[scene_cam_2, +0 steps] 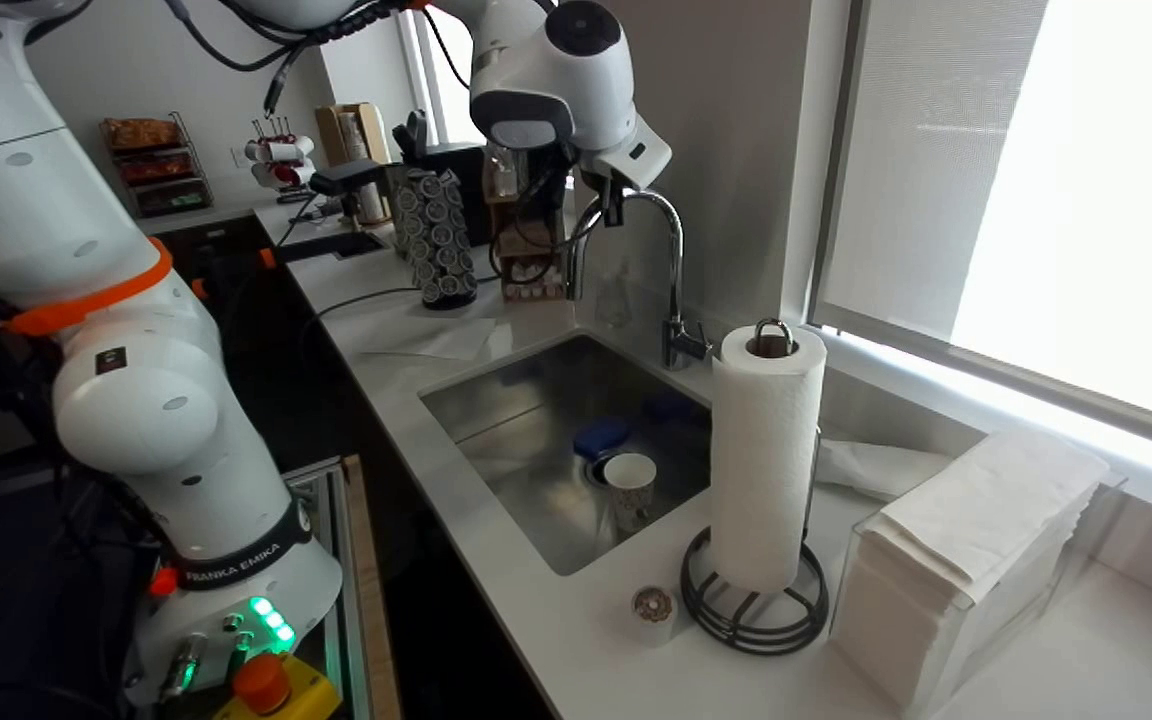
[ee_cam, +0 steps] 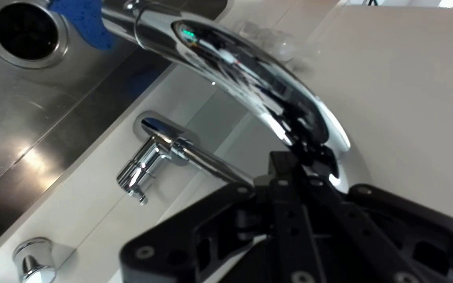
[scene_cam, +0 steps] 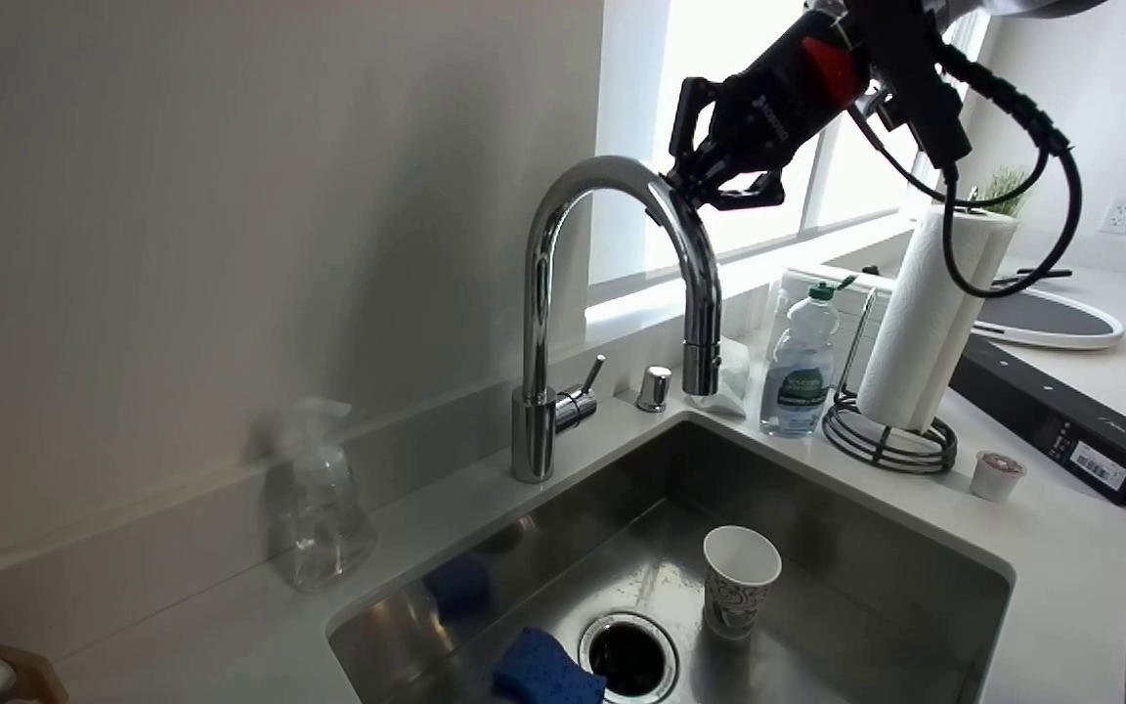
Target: Push the faucet to the center of the sink then remove the coffee cup from the sink.
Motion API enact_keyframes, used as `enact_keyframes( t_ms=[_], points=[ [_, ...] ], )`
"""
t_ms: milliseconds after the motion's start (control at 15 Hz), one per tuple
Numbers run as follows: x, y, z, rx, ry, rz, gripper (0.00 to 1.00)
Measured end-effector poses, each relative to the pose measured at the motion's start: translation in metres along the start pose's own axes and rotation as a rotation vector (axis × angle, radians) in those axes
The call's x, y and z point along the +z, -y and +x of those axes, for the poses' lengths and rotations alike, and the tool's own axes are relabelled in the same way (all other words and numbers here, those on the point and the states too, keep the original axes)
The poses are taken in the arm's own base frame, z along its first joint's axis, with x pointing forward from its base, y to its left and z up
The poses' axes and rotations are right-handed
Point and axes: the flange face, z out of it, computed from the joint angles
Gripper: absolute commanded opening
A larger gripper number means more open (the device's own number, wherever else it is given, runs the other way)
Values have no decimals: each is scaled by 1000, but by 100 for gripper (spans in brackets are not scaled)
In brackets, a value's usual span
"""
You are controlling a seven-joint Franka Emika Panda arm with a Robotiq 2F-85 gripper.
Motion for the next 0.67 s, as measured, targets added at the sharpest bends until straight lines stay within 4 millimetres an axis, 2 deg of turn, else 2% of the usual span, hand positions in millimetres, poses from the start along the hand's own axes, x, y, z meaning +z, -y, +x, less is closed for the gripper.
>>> enact_keyframes(
  t_ms=[200, 333, 467, 667],
  points=[
    [15, 11, -3, -49, 45, 37, 0],
    [20, 9, -4, -65, 66, 18, 0],
    [17, -1, -5, -81, 89, -74, 0],
    [5, -25, -13, -75, 147, -245, 0]
  ],
)
